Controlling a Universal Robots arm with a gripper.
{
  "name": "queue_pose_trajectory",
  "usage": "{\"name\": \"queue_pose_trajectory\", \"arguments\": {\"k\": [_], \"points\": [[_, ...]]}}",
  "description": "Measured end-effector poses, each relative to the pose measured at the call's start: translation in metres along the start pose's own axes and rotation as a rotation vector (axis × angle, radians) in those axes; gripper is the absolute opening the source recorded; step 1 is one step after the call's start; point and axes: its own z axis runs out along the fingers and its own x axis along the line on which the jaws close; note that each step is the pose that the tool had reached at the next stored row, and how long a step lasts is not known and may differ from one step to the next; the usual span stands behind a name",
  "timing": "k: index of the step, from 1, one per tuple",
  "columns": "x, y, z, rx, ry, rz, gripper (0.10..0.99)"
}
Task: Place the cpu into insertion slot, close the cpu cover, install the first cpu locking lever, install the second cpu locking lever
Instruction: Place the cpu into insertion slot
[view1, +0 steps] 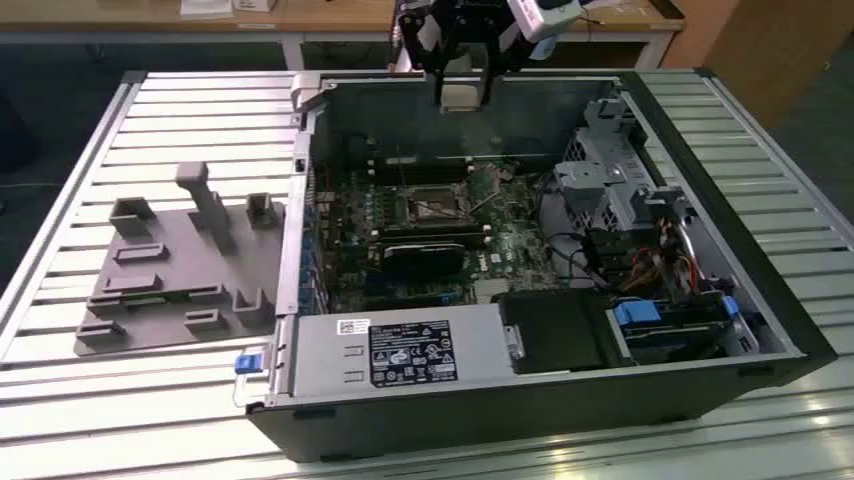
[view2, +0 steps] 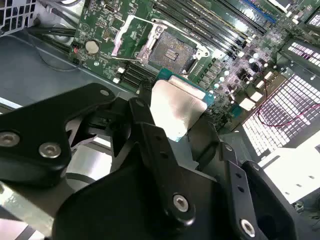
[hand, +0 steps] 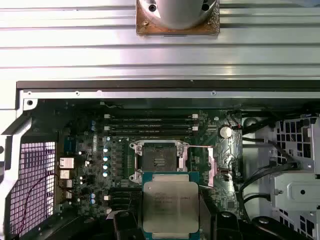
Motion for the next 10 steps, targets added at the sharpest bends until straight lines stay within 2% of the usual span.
{"name": "queue_pose_trajectory", "arguments": {"k": [10], "points": [[0.0000,0.0000,0.0000,0.000,0.0000,0.000,0.537]]}}
